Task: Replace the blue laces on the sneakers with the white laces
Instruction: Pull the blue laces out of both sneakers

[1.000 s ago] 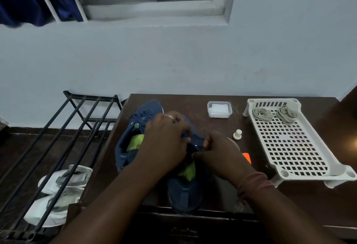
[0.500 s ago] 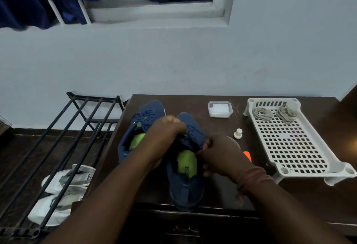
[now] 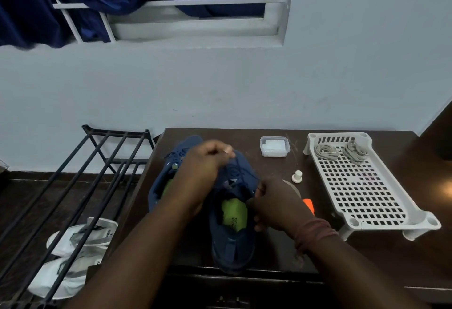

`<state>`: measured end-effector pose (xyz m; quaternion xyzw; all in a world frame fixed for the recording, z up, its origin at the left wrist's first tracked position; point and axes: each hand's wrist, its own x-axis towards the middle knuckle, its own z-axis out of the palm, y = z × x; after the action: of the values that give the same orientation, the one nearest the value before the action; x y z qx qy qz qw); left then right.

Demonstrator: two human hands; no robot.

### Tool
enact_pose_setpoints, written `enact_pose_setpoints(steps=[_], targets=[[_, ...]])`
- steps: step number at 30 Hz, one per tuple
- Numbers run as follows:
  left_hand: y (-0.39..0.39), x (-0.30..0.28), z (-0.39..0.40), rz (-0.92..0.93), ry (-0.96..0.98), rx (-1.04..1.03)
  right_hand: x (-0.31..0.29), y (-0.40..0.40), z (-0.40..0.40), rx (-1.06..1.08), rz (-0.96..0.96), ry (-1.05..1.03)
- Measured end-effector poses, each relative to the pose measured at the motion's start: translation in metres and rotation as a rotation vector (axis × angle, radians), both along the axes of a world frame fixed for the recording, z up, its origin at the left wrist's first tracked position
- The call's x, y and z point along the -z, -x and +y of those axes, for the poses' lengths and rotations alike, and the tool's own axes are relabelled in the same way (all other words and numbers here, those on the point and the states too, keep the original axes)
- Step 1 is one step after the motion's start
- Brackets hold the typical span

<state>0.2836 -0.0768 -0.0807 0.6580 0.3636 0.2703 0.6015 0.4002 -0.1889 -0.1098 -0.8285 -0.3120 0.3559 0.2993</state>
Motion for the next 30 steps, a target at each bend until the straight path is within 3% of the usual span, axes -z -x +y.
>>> enact_pose_setpoints(steps=[2,3,4,8,11,14,16,20,22,24,27,30], targets=[[0.005,-0.006,0.006,-0.203,0.342,-0.055,0.001,-0.001,0.001,0.001,0.008,-0.005],[0.007,-0.006,0.008,-0.208,0.391,-0.077,0.002,-0.001,0.001,0.001,0.009,-0.004],[0.008,-0.002,0.01,-0.102,0.292,-0.076,0.004,-0.001,0.002,-0.001,0.005,0.001],[0.006,0.015,0.003,0.552,-0.557,0.149,0.007,0.0,0.003,-0.007,-0.051,-0.003],[0.007,0.019,-0.002,0.794,-1.015,0.301,0.008,0.0,0.002,0.004,-0.05,-0.018],[0.005,0.018,-0.005,0.842,-1.173,0.274,0.011,-0.002,0.002,-0.015,-0.091,-0.015],[0.003,0.01,-0.007,0.647,-1.02,0.172,0.012,-0.003,0.002,-0.026,-0.096,-0.011],[0.005,-0.005,-0.004,0.169,-0.346,-0.022,0.012,-0.003,0.003,-0.025,-0.092,-0.021],[0.005,-0.017,-0.004,-0.161,0.057,-0.045,0.014,-0.004,0.003,-0.027,-0.096,-0.02],[0.006,-0.027,0.003,-0.413,0.275,-0.064,0.017,-0.004,0.003,-0.018,-0.098,-0.025],[0.01,-0.031,0.011,-0.403,0.234,-0.079,0.019,-0.001,0.002,-0.04,-0.189,-0.052],[0.009,-0.023,0.003,-0.318,0.334,0.13,0.017,0.004,0.0,-0.112,-0.369,-0.108]])
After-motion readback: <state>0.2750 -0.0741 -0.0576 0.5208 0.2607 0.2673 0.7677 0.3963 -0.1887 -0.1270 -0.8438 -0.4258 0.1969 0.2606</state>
